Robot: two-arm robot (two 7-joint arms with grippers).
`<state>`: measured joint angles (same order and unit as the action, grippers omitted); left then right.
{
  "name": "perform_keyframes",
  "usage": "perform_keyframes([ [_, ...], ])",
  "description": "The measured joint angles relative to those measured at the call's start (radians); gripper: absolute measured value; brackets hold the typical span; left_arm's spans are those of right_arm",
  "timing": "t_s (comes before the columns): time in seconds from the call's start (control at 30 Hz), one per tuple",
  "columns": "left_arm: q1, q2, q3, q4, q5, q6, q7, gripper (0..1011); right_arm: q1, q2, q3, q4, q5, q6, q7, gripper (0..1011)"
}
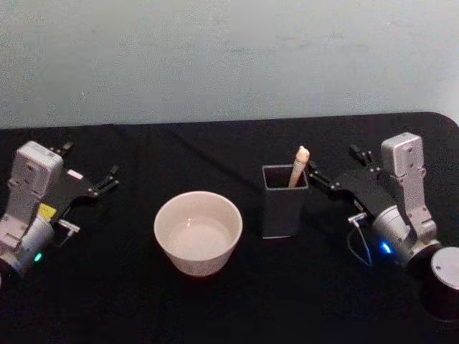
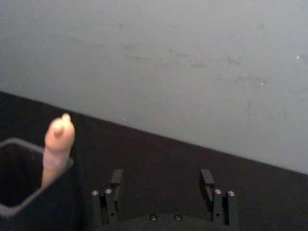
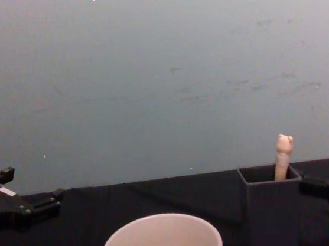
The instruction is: Pick up the stirring spoon with one hand, stir inside the cup, then place it back in its original position.
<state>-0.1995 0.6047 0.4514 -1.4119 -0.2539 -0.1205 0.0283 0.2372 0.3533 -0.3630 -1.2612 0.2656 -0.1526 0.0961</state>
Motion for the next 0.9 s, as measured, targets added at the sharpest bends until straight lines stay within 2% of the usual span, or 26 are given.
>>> perform_keyframes([
  [0.13, 0.000, 0.000, 0.000, 0.000, 0.000, 0.000, 0.000, 1001, 0.007, -0.012, -0.001, 0.036, -0.020, -0.009, -0.003, 1000],
  [0.9, 0.000, 0.000, 0.000, 0.000, 0.000, 0.000, 0.000, 1001, 0.006, -0.009, -0.001, 0.026, -0.016, -0.007, -0.002, 1000],
])
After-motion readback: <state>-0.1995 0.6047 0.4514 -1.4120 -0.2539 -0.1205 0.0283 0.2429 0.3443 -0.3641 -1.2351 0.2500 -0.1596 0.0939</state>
